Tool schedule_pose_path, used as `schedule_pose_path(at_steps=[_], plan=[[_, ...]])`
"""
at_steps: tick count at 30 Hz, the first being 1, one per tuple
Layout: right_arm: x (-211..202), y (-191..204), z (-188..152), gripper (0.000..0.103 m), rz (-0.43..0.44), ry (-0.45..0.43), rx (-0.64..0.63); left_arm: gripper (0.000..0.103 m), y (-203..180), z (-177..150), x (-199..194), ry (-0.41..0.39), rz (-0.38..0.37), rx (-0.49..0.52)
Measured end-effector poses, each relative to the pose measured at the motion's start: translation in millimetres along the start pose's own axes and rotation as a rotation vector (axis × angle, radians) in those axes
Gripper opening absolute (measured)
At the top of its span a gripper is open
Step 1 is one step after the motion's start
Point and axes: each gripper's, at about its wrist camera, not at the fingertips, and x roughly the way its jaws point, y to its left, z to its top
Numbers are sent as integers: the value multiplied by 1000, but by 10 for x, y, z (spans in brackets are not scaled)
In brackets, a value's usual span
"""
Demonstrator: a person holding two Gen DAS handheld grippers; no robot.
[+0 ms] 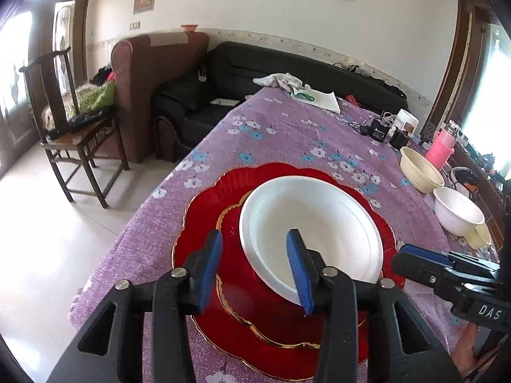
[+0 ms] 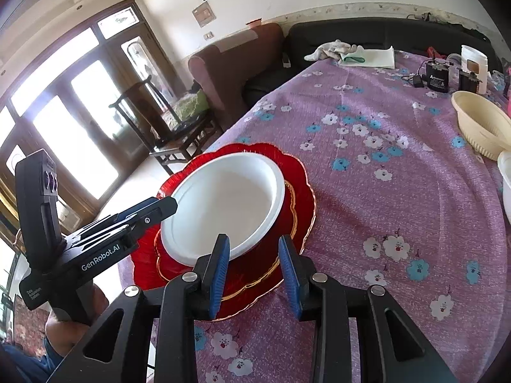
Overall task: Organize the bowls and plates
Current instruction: 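Lower the white bowl onto the red plates and open the left gripper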
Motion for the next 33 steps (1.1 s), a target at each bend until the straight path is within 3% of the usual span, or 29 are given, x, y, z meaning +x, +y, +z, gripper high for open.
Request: schedule_pose_path(at_steps=[8, 17, 33], plan=[[-155, -113, -34, 35, 6, -29, 33, 61, -153, 12, -108, -42, 49, 49], [-325, -256, -78, 37, 16, -63, 73, 72, -358, 29, -239, -87, 100, 118], [-799, -666, -220, 40, 29, -161, 165, 75, -986, -12, -431, -112, 97, 259]])
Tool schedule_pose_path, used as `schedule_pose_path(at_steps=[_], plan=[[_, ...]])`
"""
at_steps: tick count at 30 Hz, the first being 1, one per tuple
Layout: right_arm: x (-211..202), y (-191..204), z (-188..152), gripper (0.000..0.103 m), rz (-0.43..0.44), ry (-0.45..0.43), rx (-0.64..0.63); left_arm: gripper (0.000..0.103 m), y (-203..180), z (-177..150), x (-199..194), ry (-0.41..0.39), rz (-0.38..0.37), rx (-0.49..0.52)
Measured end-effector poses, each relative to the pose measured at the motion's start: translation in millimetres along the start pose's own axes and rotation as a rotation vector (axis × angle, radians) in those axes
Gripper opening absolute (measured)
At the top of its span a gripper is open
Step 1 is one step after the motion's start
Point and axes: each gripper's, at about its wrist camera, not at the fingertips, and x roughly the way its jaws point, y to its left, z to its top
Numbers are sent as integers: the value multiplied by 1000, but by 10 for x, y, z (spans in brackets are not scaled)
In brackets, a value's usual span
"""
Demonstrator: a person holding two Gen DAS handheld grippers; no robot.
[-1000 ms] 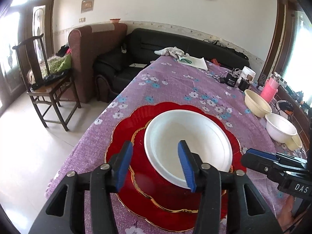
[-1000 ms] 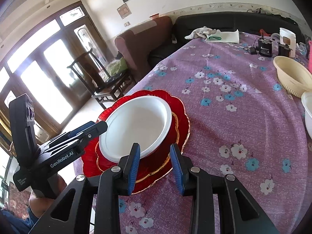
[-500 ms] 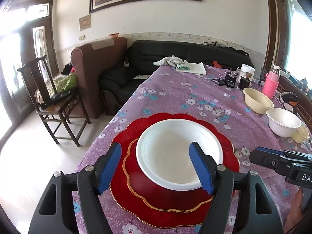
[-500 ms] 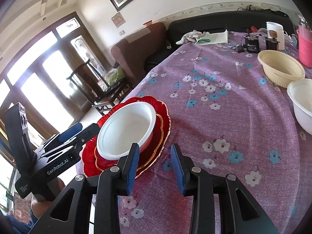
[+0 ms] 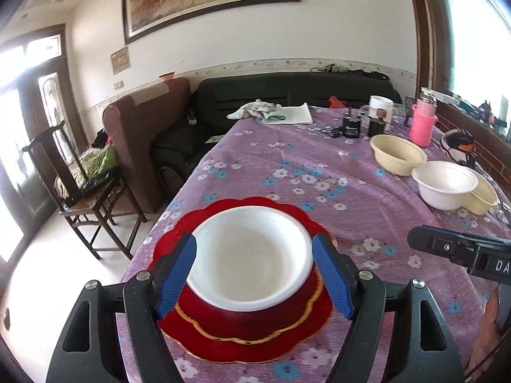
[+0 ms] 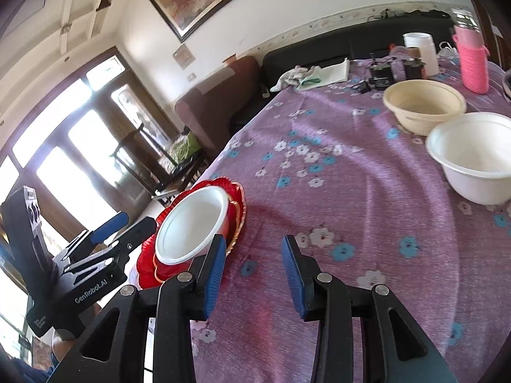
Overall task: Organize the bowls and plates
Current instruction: 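Reach the right gripper to the beige plastic plate rim and grasp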
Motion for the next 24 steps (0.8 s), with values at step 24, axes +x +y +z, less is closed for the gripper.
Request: schedule_pose_path(at_steps=[24], plan=[[-1299, -1401, -301, 42, -176, -194, 285, 79, -1948, -115, 559, 133, -309, 256]])
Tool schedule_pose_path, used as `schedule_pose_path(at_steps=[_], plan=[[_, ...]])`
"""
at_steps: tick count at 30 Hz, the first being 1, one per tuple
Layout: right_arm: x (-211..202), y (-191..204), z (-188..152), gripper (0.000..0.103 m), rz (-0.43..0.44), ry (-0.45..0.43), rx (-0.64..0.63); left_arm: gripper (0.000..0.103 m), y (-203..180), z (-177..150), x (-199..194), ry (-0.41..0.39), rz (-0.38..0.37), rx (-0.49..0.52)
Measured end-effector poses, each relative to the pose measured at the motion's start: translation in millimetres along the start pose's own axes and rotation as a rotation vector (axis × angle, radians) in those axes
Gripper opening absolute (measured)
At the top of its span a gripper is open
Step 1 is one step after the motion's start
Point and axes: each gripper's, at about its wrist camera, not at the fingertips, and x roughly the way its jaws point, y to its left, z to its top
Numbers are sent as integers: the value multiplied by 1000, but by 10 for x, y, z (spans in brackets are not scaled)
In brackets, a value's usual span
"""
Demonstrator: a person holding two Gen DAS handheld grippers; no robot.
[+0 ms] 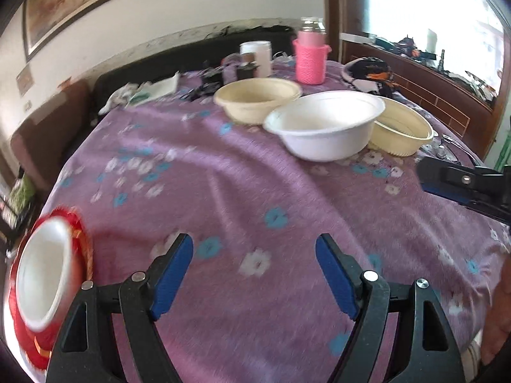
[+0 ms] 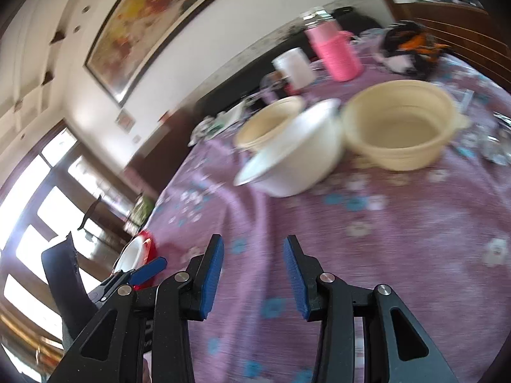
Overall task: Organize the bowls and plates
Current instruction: 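Reach the right gripper to the beige plastic plate rim and grasp, then lift the beige plate with the right gripper while the left gripper grasps its rim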
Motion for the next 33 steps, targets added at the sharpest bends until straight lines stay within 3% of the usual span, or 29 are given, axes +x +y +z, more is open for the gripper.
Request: schedule_pose_path(at_steps=[2, 10, 13, 19, 22, 23, 28, 33], plan=[[-98, -172, 54, 42, -32, -19, 36, 79, -30, 35, 117, 7, 8, 5], [-353, -800, 441, 44, -179, -72, 213, 79, 114, 8, 391, 124, -76, -88], [-367, -1042, 615, 53, -233, -76, 295, 79, 74, -3, 359, 104, -80, -73], [-113, -1393, 804, 53, -248, -22, 400, 79, 18, 2, 311, 77, -85, -39], [-25, -1470, 802, 19, -244, -4, 436, 79, 43, 5, 295, 69, -92, -51], [-41, -1474, 781, 16, -266, -4, 441, 79, 48, 7, 295, 67, -93, -53], [-350, -1445, 645, 10, -267, -60, 446, 79, 46, 8, 271, 51, -94, -48], [-778, -1204, 451, 10, -259, -74, 357, 79, 62, -13, 161, -4, -104, -48]])
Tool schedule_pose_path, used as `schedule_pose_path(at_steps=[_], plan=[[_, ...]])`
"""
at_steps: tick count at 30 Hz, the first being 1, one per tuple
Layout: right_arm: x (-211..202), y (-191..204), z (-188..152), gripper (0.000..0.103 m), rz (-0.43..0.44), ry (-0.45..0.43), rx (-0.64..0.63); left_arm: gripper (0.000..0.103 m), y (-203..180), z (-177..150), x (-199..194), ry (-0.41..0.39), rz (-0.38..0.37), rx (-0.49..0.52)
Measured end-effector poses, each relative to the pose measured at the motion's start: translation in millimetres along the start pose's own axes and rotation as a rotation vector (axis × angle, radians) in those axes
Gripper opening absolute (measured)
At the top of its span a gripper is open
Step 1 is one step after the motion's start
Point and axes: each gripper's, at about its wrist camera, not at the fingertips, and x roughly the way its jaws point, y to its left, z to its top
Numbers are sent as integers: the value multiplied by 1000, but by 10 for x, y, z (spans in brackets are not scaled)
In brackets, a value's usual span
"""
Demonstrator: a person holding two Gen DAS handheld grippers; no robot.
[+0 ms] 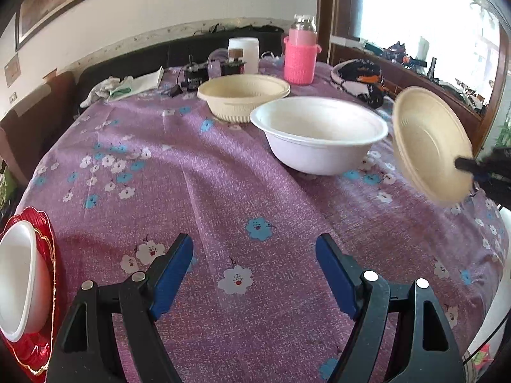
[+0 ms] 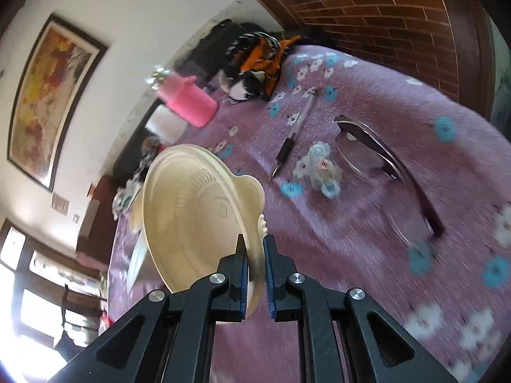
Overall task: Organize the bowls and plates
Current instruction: 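Lift the beige plate with the right gripper while the left gripper grasps its rim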
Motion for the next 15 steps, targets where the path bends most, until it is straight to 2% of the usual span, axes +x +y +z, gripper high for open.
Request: schedule_pose_path(at_steps=[3, 7, 12, 15], plan=[[-145, 65, -194, 10, 38, 56, -57, 79, 51, -37, -100, -23, -7, -16], [-100, 286, -465, 10, 72, 146, -129, 79, 227, -167, -293, -35, -24, -65], [244, 704, -803, 10, 140, 255, -184, 79, 457, -250, -626, -85, 3, -119], [452, 851, -915, 12, 160, 288, -186, 79, 529, -274, -729, -98, 19, -124]])
